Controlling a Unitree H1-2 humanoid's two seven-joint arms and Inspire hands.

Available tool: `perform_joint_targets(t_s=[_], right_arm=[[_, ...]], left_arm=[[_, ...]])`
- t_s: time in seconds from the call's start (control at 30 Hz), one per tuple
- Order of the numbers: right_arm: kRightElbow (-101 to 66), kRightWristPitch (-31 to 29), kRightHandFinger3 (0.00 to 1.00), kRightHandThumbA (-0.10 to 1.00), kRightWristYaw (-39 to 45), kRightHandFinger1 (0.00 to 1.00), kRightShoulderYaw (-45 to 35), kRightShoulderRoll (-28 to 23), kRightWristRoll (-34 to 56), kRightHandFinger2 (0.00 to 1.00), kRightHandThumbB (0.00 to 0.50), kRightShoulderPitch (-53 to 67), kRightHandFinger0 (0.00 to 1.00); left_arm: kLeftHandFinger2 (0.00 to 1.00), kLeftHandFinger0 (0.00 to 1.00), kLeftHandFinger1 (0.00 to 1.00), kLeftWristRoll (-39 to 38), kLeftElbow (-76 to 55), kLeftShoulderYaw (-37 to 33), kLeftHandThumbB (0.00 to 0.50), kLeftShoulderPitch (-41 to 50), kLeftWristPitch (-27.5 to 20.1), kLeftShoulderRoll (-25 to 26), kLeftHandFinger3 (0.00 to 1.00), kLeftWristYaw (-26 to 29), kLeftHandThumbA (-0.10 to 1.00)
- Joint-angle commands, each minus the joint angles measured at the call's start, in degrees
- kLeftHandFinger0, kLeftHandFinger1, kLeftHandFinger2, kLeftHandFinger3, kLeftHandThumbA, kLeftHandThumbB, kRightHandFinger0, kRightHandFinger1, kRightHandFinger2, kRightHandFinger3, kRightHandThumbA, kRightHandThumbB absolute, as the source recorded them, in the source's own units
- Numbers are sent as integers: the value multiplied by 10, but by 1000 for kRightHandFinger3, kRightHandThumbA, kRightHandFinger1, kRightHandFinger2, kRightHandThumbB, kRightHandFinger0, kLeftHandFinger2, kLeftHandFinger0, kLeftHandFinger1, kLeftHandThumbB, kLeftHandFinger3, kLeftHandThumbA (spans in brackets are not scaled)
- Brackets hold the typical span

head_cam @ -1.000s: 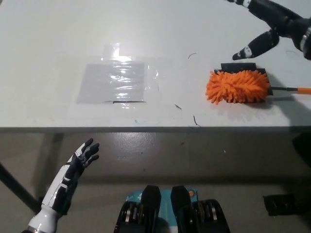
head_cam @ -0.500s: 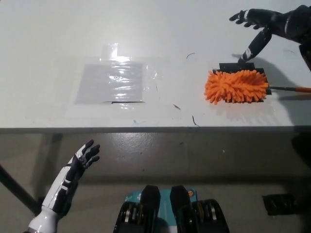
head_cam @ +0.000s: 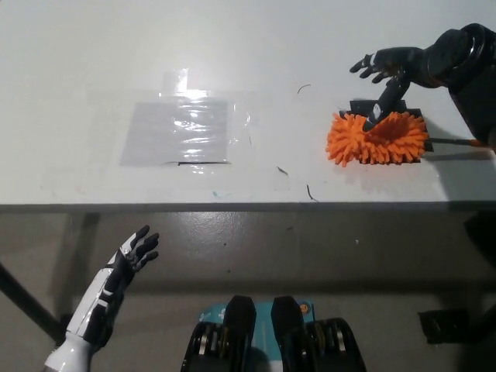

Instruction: The robot uses it right hand to pick up an extended orange duster kept in the middle of the desk and presses its handle against the desk to collapse it

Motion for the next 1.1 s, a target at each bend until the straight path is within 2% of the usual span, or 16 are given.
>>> perform_joint_targets(t_s=[0.0, 0.4, 0.5, 0.77, 0.8, 0.9, 0.97, 1.07], right_arm=[[17, -57, 1000, 1000, -15, 1000, 3, 7, -15, 1000, 377, -56, 1000], [53, -43, 1000, 993, -32, 1000, 3, 29, -26, 1000, 376, -60, 1000], [64, -51, 1000, 1000, -43, 1000, 10, 31, -37, 1000, 349, -54, 1000], [76, -45, 1000, 1000, -61, 1000, 32, 36, -60, 1000, 332, -48, 1000], [78, -46, 1000, 1000, -67, 1000, 45, 37, -73, 1000, 308, -46, 1000], [83, -27, 1000, 1000, -83, 1000, 67, 37, -91, 1000, 332, -44, 1000], [84, -31, 1000, 1000, -88, 1000, 78, 36, -100, 1000, 316, -41, 1000], [87, -28, 1000, 1000, -93, 1000, 85, 32, -103, 1000, 362, -38, 1000]], left_arm=[[1000, 1000, 1000, -2, -20, 2, 302, -4, -15, 6, 1000, -2, 1000], [1000, 1000, 1000, 1, -14, 4, 294, -9, -22, 6, 1000, 0, 1000], [1000, 1000, 1000, -7, -19, 5, 307, -10, -12, 7, 1000, -1, 1000], [1000, 1000, 1000, -9, -19, 4, 306, -9, -14, 4, 1000, -2, 1000], [1000, 1000, 1000, -12, -17, 4, 298, -10, -19, 3, 1000, -3, 1000], [1000, 1000, 1000, -7, -20, 5, 299, -11, -19, 5, 1000, -1, 1000], [1000, 1000, 1000, -8, -19, 5, 296, -10, -20, 7, 1000, -2, 1000], [1000, 1000, 1000, -10, -24, 5, 308, -12, -8, 8, 1000, -3, 1000]])
